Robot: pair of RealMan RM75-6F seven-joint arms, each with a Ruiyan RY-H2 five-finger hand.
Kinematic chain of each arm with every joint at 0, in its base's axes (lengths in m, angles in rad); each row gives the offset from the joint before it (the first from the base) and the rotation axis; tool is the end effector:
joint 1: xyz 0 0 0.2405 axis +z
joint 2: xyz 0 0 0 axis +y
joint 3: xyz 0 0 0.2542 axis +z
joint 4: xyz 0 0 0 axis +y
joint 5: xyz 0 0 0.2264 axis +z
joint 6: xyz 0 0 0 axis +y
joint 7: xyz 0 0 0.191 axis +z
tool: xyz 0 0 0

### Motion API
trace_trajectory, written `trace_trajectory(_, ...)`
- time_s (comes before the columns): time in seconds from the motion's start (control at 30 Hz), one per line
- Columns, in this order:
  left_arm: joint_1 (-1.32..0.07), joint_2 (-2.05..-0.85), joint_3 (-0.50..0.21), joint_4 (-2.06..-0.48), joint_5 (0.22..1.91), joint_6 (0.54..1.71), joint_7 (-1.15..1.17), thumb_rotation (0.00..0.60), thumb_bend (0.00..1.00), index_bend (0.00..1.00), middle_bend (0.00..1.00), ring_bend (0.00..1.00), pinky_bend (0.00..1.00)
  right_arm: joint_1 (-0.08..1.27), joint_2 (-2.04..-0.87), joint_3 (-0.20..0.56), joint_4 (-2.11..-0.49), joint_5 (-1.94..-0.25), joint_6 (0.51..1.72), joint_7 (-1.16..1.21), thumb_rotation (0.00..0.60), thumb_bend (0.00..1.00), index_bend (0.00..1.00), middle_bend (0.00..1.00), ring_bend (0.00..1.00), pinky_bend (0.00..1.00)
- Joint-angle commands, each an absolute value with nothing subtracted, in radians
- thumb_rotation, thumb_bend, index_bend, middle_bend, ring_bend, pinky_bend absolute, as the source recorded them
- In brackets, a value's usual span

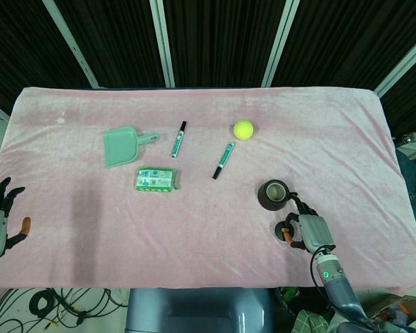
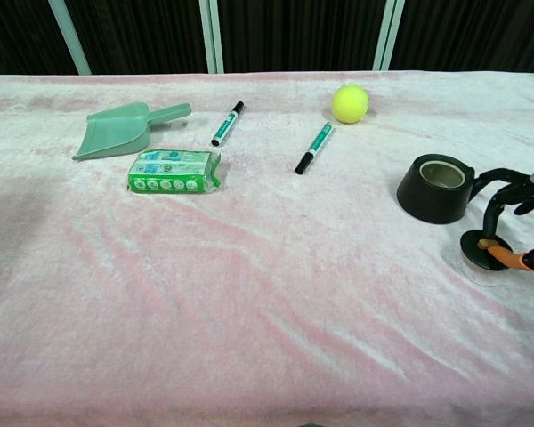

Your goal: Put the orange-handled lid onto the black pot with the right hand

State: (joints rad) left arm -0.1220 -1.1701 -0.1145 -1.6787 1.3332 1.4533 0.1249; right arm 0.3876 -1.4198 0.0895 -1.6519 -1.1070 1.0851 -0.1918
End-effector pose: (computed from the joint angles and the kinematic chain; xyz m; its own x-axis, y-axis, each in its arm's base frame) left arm -0.3114 0.2517 0.1353 0.3786 -0.0178 0.9254 0.9208 0.1088 -0.3746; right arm -0.2531 -0.2968 -0.0162 0.1872 -0.3730 0.9088 -0.9798 -0.0041 0.2001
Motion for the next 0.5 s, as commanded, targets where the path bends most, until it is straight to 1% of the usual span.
trace_trajectory(0.03,-0.122,-1.17,-0.114,-1.678,1.333,1.453,0.125,0.6,0.44,0.18,0.0,0.0,0.0,0.375,-1.396,0.102,-1.675,-1.126,1.112,-0.166,0.6,0.36,0.64,0.0,0.09,0.17)
trace_trajectory(0.17,-0.122,-1.17,-0.114,-1.678,1.334,1.454,0.125,0.6,0.44,0.18,0.0,0.0,0.0,0.36,-1.351,0.115,-1.713,-1.146,1.144,-0.138,0.6,0.36,0.64,0.0,0.09,0.17)
trace_trajectory(0.27,-0.122,-1.171,-0.114,-1.679,1.334,1.454,0.126,0.6,0.44,0.18,0.0,0.0,0.0,0.356,-1.299,0.144,-1.749,-1.139,1.157,-0.115,0.6,0.36,0.64,0.0,0.09,0.17)
trace_trajectory(0.4,-0.122,-1.172,-0.114,-1.68,1.336,1.454,0.127,0.6,0.44,0.18,0.0,0.0,0.0,0.378,-1.235,0.183,-1.786,-1.102,1.126,-0.115,0.6,0.36,0.64,0.0,0.09,0.17)
trace_trajectory(0.5,-0.122,-1.171,-0.114,-1.681,1.334,1.454,0.127,0.6,0.44,0.18,0.0,0.0,0.0,0.417,-1.186,0.217,-1.81,-1.05,1.075,-0.14,0.6,0.36,0.64,0.0,0.09,0.17)
